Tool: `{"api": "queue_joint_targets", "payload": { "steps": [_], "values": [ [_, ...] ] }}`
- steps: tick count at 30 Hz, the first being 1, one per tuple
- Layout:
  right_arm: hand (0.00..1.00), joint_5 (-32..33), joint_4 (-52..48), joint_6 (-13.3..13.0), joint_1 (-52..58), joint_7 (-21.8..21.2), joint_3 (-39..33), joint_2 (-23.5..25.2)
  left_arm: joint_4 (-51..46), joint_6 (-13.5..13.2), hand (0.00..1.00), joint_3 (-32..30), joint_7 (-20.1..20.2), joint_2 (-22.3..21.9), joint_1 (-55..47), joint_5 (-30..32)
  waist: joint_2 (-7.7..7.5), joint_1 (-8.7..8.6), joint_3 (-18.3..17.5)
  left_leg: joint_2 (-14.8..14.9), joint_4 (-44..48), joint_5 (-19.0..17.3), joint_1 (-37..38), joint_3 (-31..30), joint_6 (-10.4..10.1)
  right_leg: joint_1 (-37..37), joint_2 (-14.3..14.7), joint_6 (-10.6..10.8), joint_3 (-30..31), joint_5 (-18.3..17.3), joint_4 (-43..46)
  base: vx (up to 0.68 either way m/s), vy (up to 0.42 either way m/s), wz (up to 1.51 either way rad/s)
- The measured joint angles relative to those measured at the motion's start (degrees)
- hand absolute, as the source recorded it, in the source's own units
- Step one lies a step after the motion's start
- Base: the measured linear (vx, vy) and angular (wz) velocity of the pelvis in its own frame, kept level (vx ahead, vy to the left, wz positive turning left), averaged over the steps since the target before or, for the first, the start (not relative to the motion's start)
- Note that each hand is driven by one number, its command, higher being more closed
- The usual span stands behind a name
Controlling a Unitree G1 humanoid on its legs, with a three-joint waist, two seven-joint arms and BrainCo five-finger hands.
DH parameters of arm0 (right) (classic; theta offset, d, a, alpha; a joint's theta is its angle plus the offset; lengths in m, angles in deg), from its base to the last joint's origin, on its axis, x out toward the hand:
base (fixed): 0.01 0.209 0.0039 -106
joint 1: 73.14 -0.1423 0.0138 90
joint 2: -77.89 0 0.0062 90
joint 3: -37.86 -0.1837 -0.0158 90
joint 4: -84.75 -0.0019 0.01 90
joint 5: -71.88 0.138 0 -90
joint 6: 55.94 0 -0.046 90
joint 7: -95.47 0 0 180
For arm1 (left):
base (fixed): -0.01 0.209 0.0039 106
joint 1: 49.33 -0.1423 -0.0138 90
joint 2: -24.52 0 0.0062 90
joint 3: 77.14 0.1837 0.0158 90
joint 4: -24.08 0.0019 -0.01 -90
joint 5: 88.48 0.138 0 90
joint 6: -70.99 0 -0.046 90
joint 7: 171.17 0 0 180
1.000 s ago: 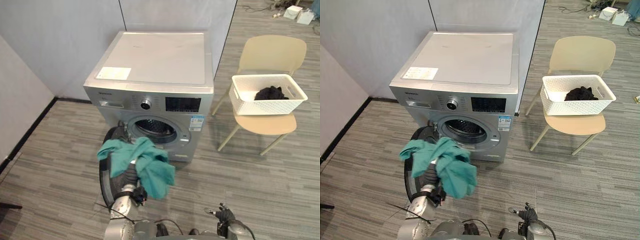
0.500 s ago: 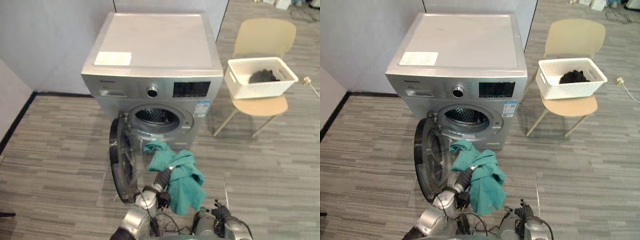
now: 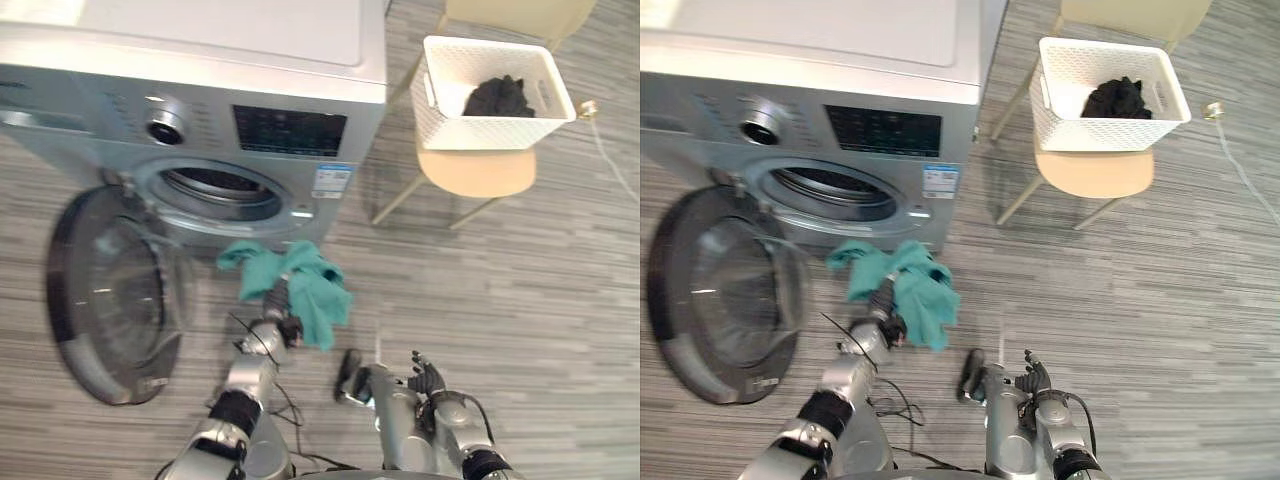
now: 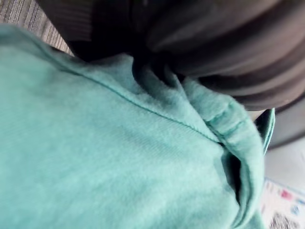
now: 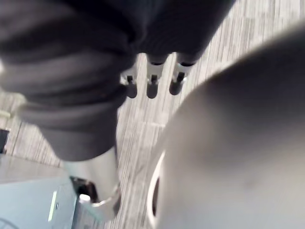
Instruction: Pick up the laundry basket with both hands and put the clothes into the washing machine.
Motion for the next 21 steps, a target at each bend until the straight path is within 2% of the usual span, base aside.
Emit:
{"api": "queue_joint_targets", "payload": {
  "steps": [2, 3, 4, 5, 6, 7, 9, 12, 15, 16, 21],
  "values": [
    [0.00, 0.4, 0.4, -0.3, -0.5, 0.8, 0.4, 0.1, 2.4, -0.4, 1.00, -2.4, -1.6, 1.0, 3.4, -0.7, -1.79, -0.10, 0.9, -1.2, 2.8, -0.5, -4.0, -0.9, -0.6, 0.0, 0.0, -0.1, -0.3, -0.1, -0.5, 0.08, -0.147, 0.00],
    [0.00, 0.7, 1.4, -0.4, -1.5, 1.4, 1.2, 0.2, 4.0, -0.7, 1.00, -6.0, -3.0, 2.2, 6.8, -1.1, -3.41, -0.52, 1.8, -3.6, 0.5, -1.0, -7.9, -0.7, -1.4, -0.1, -0.1, -0.1, -0.6, -0.1, -1.3, 0.08, -0.078, 0.06],
    [0.00, 1.0, 2.0, -0.6, -1.9, 1.6, 1.6, 0.3, 4.7, -1.1, 1.00, -7.4, -3.6, 2.8, 8.0, -1.2, -3.87, -0.56, 2.0, -4.5, -2.0, -0.9, -8.9, -0.6, -1.4, -0.4, -0.2, -0.1, -0.6, -0.1, -1.4, 0.10, 0.014, -0.02],
    [0.00, 1.3, 2.8, -1.2, -2.9, 2.5, 3.1, 0.3, 5.4, -1.7, 1.00, -10.8, -5.0, 4.6, 10.3, -1.6, -4.61, -0.52, 2.3, -6.5, -11.2, 0.7, -10.2, 0.0, -1.5, -2.0, -0.7, 0.7, -0.6, -0.7, -0.2, 0.07, 0.090, -0.12],
    [0.00, 1.8, 2.8, -1.7, -2.9, 2.6, 3.5, 0.1, 5.4, -2.1, 1.00, -12.3, -5.5, 5.0, 10.7, -1.6, -4.47, -0.55, 2.2, -7.1, -15.4, 3.5, -9.7, 0.2, -1.0, -2.8, -1.0, 1.7, -0.5, -1.7, 1.0, 0.09, 0.157, -0.17],
    [0.00, 2.5, 2.9, -2.1, -3.4, 2.8, 3.8, 0.8, 5.5, -2.7, 1.00, -15.2, -6.5, 6.1, 11.5, -1.7, -6.22, -0.46, 2.7, -8.7, -16.9, 6.5, -10.2, 0.3, -2.9, -4.6, -2.6, 3.5, 0.6, -4.3, 3.9, 0.07, 0.105, -0.03],
    [0.00, 2.8, 2.3, -3.1, -3.9, 3.2, 4.8, 2.3, 5.6, -3.8, 1.00, -18.5, -8.1, 8.9, 13.7, -3.2, -7.40, -0.57, 3.5, -10.4, -16.0, 6.2, -12.3, -0.1, -2.5, -6.0, -4.3, 4.1, 0.0, -4.7, 4.6, 0.07, 0.080, 0.22],
    [0.00, 2.8, 2.2, -4.2, -4.5, 3.7, 4.8, 3.2, 6.3, -4.5, 1.00, -20.1, -9.4, 11.5, 13.7, -4.0, -7.40, -0.16, 3.5, -10.9, -13.3, 6.1, -15.1, -0.8, -2.3, -7.3, -5.1, 4.3, -0.7, -4.8, 6.6, 0.04, 0.080, 0.24],
    [0.00, 2.8, 1.4, -4.3, -6.4, 4.0, 4.2, 3.7, 5.5, -5.1, 1.00, -21.4, -9.6, 11.1, 15.3, -4.0, -7.34, 0.01, 3.6, -11.1, -10.4, 4.5, -19.0, -0.7, -1.5, -11.7, -6.3, 4.9, 0.0, -5.3, 10.3, -0.06, 0.079, -0.05],
    [0.00, 2.8, -0.4, -4.3, -6.4, 4.6, 4.2, 3.8, 5.2, -5.1, 1.00, -21.8, -10.0, 10.5, 16.8, -4.5, -7.26, -0.09, 3.6, -11.0, -8.6, 3.8, -21.6, -0.7, -1.0, -13.9, -6.6, 5.3, 0.4, -6.6, 11.2, -0.12, 0.095, -0.23],
    [0.00, 3.4, -11.5, -4.1, -5.9, 5.1, 0.5, 4.2, 0.1, -4.9, 1.00, -22.0, -10.1, 10.1, 21.2, -6.2, -5.99, -0.90, 4.5, -10.3, -0.7, 1.3, -32.4, -0.9, 0.6, -24.2, -8.5, 6.1, 1.8, -7.9, 18.9, -0.12, 0.096, -0.18]
  ]
}}
